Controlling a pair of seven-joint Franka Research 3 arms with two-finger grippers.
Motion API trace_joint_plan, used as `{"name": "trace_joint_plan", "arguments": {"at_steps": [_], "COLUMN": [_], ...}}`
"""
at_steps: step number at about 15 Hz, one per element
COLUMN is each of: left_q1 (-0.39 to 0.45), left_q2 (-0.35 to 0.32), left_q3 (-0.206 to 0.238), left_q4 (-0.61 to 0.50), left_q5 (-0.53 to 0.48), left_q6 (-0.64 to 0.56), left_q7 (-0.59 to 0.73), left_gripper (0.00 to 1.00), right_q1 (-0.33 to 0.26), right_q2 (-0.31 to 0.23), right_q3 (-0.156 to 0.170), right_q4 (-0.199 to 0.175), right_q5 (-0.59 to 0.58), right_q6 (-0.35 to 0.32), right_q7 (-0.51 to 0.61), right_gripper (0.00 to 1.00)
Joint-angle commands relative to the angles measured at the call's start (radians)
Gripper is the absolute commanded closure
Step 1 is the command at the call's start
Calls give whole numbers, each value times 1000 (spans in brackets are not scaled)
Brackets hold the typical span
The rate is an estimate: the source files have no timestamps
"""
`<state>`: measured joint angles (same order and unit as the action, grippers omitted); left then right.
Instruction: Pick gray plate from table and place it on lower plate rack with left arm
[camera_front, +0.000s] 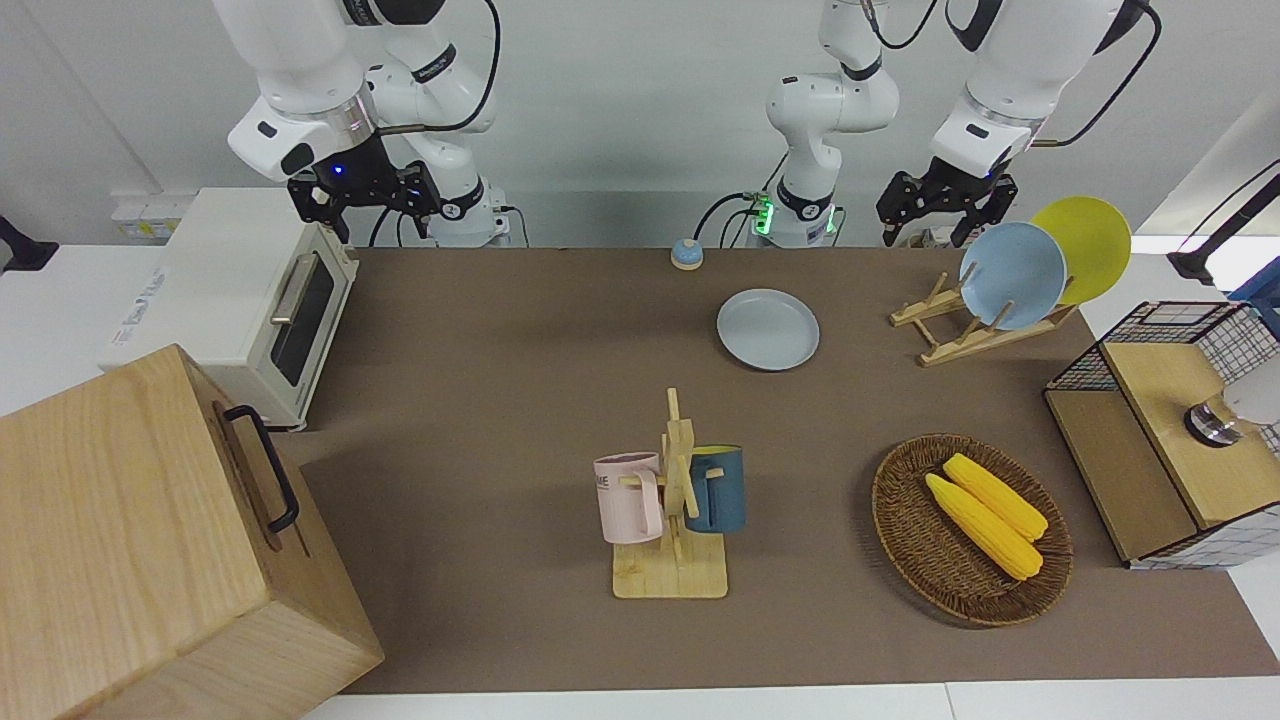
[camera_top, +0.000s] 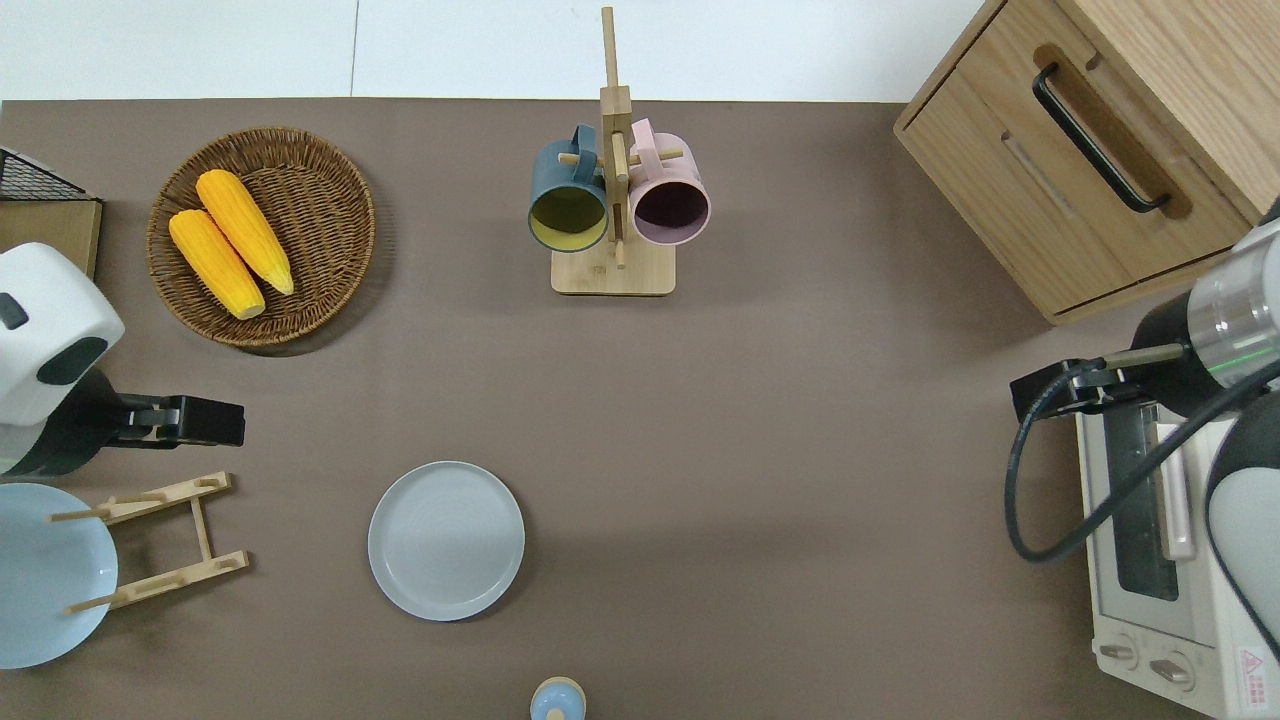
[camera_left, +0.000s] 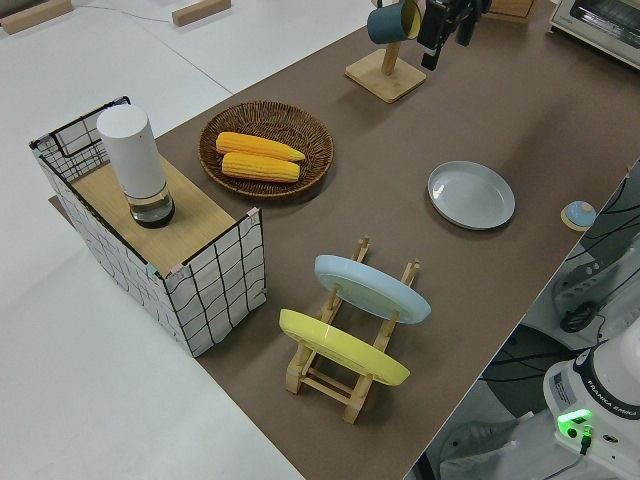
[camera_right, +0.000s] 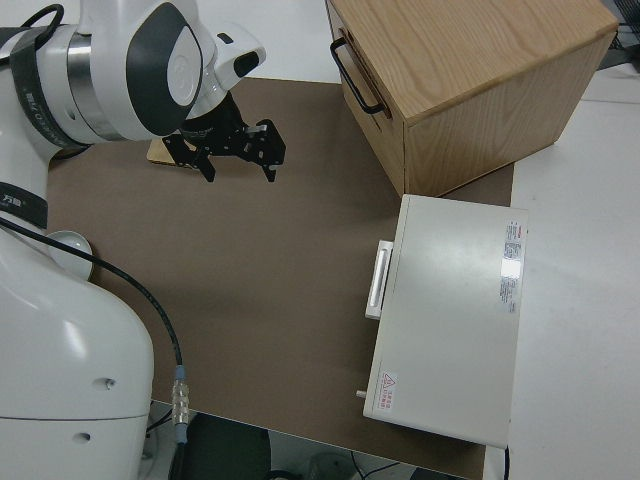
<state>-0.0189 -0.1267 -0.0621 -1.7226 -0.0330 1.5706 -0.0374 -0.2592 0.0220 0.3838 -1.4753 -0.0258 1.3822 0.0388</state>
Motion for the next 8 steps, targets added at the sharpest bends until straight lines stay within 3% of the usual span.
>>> {"name": "trace_joint_plan", "arguments": {"at_steps": [1,8], "left_q1": [-4,-1], "left_q2": [21,27], "left_q3": [-1,-1], "left_q4": [17,20], "left_q5": [10,8], "left_q6": [-53,-54], "left_q7": [-3,4], "left_gripper": [7,7], "right_q1": [-23,-23], "right_q2": [-2,-2], "right_q3": [21,20], "right_q4": [7,6], "right_q5": [-6,-6], "right_q6": [-11,-11], "right_q7": [12,12], "right_gripper": [17,17]}}
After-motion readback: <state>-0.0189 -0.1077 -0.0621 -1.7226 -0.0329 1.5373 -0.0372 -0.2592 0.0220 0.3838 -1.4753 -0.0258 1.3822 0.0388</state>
